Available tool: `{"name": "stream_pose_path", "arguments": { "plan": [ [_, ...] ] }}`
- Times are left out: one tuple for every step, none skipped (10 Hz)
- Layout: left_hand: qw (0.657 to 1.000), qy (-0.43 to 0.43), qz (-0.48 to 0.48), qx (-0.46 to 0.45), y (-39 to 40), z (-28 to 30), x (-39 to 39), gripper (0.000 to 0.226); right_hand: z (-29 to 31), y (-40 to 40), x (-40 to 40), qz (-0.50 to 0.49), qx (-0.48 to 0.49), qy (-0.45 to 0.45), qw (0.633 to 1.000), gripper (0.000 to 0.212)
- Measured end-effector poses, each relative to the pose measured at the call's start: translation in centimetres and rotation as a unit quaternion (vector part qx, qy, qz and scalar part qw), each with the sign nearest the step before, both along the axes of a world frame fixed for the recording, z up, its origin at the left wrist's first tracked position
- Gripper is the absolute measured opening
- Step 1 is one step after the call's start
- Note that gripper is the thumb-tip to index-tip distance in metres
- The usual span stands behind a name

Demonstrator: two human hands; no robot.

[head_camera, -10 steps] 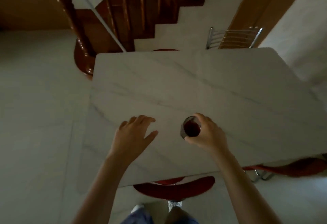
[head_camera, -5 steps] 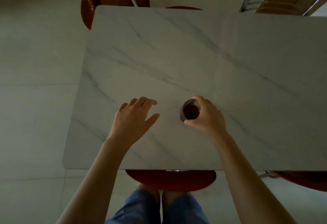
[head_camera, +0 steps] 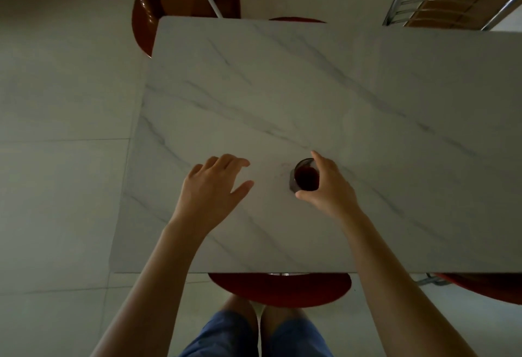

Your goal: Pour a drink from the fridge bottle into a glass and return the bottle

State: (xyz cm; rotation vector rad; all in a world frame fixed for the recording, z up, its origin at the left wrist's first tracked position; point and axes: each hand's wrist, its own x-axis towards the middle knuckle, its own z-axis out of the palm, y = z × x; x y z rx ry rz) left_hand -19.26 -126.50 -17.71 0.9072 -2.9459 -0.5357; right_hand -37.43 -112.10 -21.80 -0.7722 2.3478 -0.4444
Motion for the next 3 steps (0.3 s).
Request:
{"name": "stream_pose_path", "arguments": {
  "plan": [
    [1.000,0.012,-0.007,-0.009,-0.3,1.4,0.1,0.036,0.6,0.3,0.1,0.031,0.017,0.019,0.999,0.101],
    [0.999,0.028,-0.008,-0.019,-0.4,3.3,0.4,0.036,2.0,0.6,0.5,0.018,-0.009,0.009,1.000,0.105],
    [0.999,0.045,-0.006,-0.029,-0.4,4.9,0.7,0.035,3.9,0.3,0.8,0.026,-0.037,0.044,0.998,0.101]
  ]
}}
